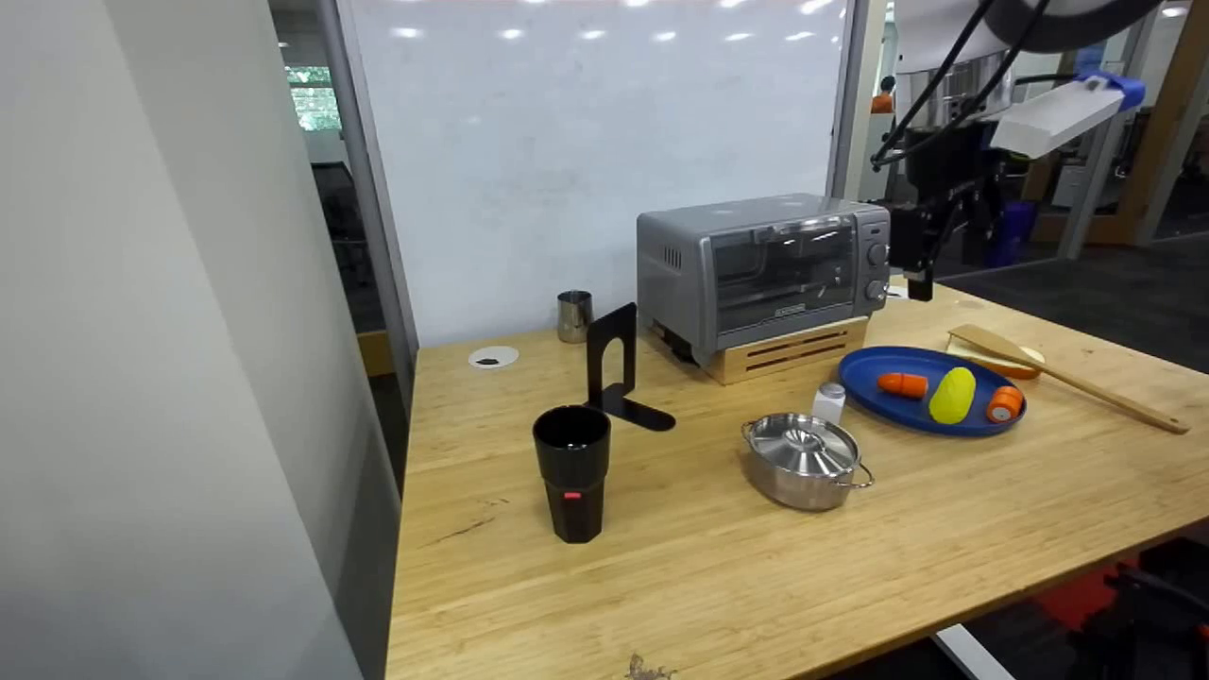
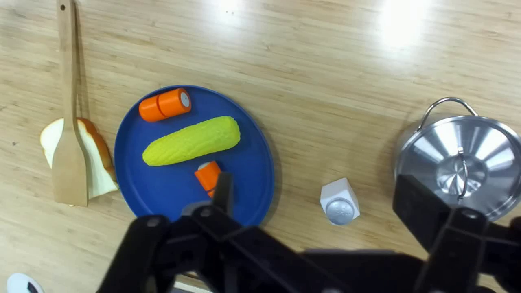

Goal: Turn the top knob on the toaster oven to the right

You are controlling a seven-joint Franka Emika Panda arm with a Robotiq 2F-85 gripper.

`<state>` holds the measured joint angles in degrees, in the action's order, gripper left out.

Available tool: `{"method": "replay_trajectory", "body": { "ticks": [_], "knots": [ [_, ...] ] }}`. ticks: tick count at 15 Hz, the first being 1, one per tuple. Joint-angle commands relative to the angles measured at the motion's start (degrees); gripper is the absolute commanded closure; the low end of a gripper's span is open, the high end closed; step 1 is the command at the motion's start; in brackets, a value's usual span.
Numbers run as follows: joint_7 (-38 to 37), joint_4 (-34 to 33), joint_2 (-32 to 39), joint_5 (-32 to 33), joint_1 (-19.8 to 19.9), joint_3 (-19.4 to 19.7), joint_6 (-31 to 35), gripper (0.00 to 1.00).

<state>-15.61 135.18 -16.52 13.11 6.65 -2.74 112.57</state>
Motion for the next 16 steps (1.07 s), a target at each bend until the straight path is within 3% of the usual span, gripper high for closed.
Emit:
{"method": "replay_trajectory", "body": {
  "ticks": [1,8,16],
  "knots": [
    [0.22,-0.69,0.25,-0.22,-0.65,1.35,0.32,0.00],
    [8.33,-5.83,1.85,-8.58,1.32,9.86,3.54,0.00],
    [35.00,-18.56,11.92,-24.15,2.77,22.13,-1.93,0.00]
  ]
}}
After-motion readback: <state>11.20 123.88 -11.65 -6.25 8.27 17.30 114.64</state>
